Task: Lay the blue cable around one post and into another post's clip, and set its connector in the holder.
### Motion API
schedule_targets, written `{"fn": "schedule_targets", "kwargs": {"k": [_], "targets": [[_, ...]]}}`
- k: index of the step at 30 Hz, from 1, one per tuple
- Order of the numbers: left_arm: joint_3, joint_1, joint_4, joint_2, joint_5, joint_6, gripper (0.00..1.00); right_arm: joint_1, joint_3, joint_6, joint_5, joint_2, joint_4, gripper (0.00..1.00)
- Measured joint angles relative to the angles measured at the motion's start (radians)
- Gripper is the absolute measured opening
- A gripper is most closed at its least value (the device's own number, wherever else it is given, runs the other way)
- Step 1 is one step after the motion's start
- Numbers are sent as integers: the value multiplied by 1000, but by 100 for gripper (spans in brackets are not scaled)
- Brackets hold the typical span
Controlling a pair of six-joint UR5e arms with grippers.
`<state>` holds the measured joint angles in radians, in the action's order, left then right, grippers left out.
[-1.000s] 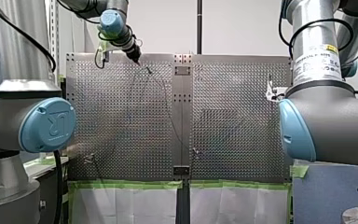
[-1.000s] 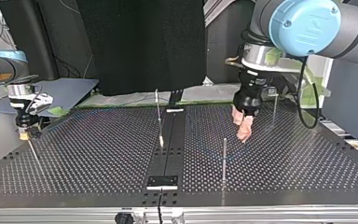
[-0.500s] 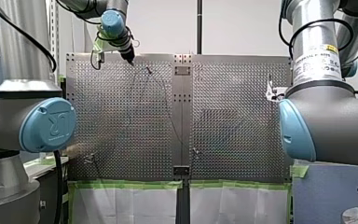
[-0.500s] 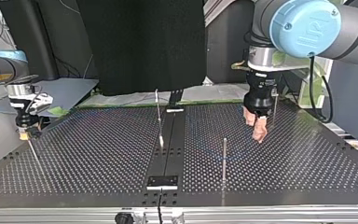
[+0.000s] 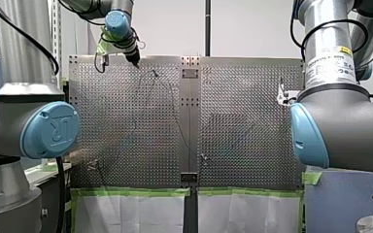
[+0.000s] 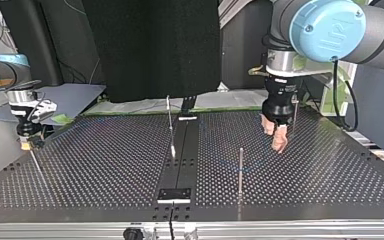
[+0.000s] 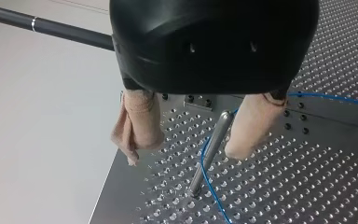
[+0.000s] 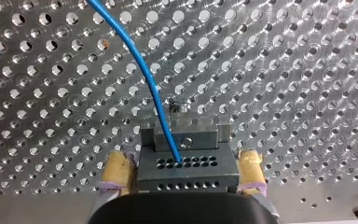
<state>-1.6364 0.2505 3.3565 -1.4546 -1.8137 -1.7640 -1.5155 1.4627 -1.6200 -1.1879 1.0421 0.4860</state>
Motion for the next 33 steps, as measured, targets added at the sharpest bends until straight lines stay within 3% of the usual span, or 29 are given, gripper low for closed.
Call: {"fn": "schedule_targets", "kwargs": {"k": [19, 33], "targets": [[-26, 9, -25, -1, 5, 5, 100, 0, 0, 0, 0, 0, 0, 100], [-148, 30, -149, -3, 105, 16, 100, 0, 0, 0, 0, 0, 0, 100]]}}
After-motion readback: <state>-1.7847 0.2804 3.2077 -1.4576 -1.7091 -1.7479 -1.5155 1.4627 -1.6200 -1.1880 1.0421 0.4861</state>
